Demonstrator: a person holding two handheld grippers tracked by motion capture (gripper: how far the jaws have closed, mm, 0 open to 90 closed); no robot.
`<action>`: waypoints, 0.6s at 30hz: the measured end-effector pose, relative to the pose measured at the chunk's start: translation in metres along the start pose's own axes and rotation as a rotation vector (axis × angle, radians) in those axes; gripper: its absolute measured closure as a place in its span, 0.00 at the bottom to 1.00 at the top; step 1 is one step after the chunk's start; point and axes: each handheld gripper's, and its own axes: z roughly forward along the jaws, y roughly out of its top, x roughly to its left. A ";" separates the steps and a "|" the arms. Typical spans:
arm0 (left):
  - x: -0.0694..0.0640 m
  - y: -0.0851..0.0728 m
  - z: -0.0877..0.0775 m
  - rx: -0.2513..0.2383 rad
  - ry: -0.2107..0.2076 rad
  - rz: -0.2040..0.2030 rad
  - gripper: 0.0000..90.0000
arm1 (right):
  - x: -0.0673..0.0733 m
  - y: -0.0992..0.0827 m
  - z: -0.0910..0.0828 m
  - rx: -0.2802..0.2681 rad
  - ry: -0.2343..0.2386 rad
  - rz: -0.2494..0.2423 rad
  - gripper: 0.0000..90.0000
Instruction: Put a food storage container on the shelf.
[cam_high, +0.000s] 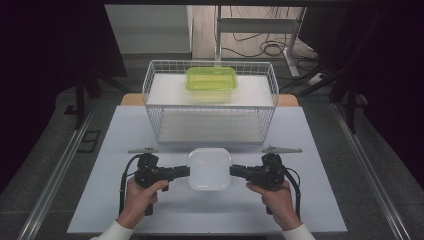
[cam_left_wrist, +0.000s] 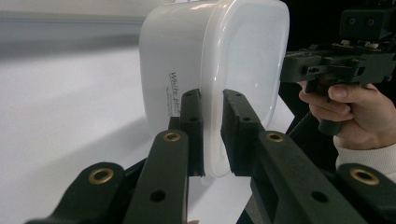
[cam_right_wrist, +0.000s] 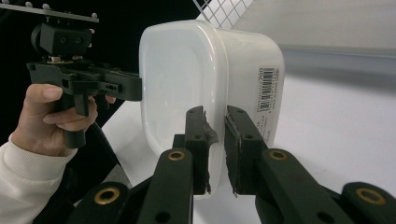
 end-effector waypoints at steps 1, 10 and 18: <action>-0.001 0.001 -0.001 -0.002 0.003 0.005 0.88 | 0.001 0.001 0.000 -0.001 0.000 -0.003 0.88; -0.007 0.012 -0.006 -0.023 0.008 0.039 0.88 | 0.008 0.012 -0.005 -0.029 0.001 -0.037 0.88; -0.012 0.025 -0.008 -0.032 0.006 0.060 0.88 | 0.008 0.022 -0.009 -0.046 0.012 -0.048 0.88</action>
